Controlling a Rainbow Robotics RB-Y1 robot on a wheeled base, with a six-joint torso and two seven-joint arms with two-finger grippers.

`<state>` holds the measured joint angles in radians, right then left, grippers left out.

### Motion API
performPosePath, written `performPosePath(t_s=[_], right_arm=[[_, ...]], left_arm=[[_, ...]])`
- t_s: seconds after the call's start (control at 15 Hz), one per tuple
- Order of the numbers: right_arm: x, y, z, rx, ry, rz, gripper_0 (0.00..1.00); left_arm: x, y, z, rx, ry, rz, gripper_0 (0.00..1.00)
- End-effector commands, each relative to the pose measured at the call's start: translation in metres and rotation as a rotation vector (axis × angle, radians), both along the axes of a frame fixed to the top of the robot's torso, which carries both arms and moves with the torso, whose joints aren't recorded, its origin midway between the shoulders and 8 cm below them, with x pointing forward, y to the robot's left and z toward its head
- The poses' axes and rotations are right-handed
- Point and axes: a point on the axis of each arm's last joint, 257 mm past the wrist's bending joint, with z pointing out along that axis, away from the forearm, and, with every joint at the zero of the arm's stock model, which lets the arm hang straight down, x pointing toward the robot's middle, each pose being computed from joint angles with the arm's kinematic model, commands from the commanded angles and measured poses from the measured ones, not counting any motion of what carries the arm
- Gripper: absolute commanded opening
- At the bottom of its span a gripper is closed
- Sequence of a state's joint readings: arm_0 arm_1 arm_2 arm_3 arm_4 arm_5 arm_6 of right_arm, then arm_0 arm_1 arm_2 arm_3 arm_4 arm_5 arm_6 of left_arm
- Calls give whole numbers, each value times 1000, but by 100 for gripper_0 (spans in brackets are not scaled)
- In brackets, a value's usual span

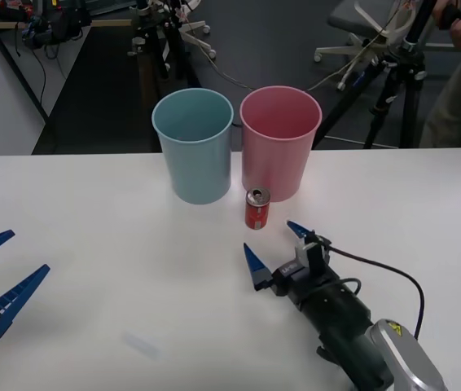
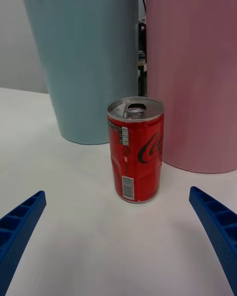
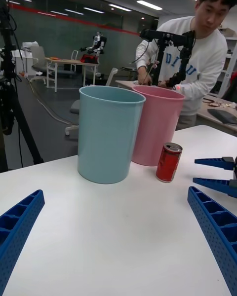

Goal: Grasp the object on the table and drop it into the matching bin: aluminum can to the light blue bin, PET bottle to the pink bin.

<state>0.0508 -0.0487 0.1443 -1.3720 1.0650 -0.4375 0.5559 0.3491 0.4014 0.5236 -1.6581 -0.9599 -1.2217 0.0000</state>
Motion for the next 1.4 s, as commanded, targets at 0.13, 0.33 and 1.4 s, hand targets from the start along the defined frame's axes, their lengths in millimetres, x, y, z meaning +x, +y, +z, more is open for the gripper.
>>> performPosePath(t_s=[0.13, 0.33, 1.4], right_arm=[[17, 5, 1, -31, -7, -17, 100], [30, 15, 2, -31, -11, -7, 100], [79, 25, 13, -93, -4, -49, 100]], left_arm=[[0, 0, 0, 0, 0, 0, 100], [0, 0, 0, 0, 0, 0, 100], [0, 0, 0, 0, 0, 0, 100]])
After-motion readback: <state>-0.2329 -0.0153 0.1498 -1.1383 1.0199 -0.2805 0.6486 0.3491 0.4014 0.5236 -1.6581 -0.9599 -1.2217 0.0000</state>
